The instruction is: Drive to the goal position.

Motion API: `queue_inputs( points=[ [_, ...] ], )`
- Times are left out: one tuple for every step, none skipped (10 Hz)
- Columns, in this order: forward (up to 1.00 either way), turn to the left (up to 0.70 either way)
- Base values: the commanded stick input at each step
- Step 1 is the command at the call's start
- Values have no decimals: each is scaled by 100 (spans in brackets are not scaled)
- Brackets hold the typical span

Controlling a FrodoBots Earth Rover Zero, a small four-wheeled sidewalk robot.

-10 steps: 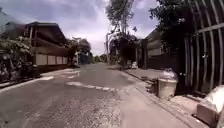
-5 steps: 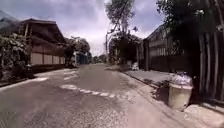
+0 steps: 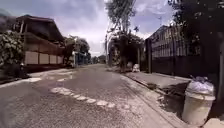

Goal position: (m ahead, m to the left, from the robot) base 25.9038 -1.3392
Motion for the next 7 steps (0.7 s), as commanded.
queue_inputs(
  points=[
    [70, 35],
    [70, 0],
    [70, 0],
    [70, 0],
    [70, 0],
    [70, 0],
    [70, 0]
  ],
)
